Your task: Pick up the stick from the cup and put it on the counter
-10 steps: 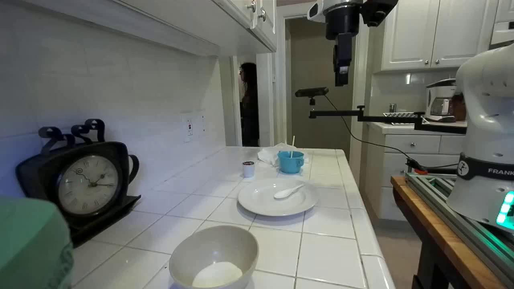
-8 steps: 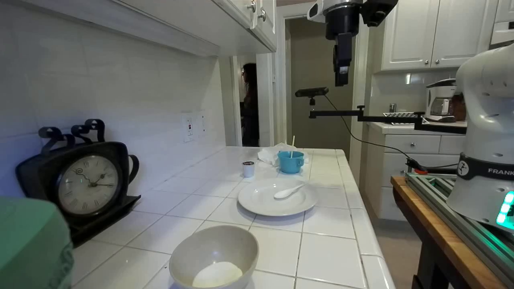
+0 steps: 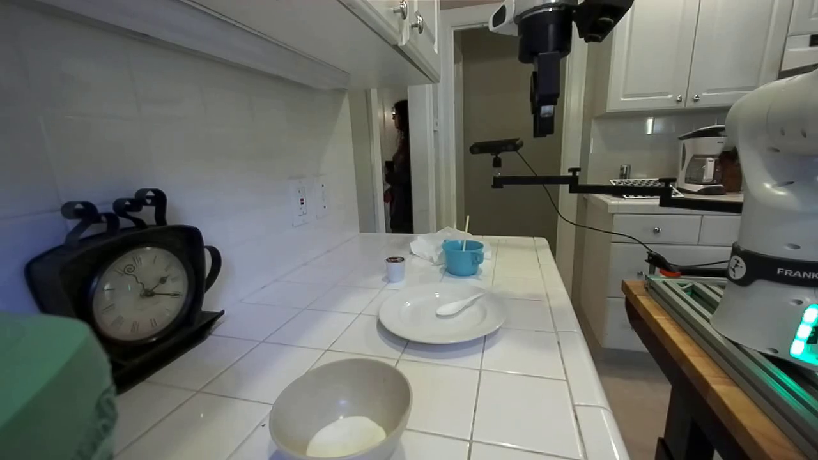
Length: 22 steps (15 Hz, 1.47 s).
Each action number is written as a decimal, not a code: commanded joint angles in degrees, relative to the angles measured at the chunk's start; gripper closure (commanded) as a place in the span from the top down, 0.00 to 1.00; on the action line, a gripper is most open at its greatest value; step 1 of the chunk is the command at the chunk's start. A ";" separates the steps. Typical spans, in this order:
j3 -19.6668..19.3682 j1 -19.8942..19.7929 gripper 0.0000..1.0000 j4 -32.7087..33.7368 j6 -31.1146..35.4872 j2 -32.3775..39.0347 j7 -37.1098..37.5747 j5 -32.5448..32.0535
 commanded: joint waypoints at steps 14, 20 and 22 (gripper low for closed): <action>-0.07 0.07 1.00 0.11 -0.13 0.02 0.02 -0.05; 0.93 -1.23 1.00 1.94 8.62 6.88 6.99 1.26; 1.21 -2.19 1.00 3.10 13.71 11.26 11.25 0.76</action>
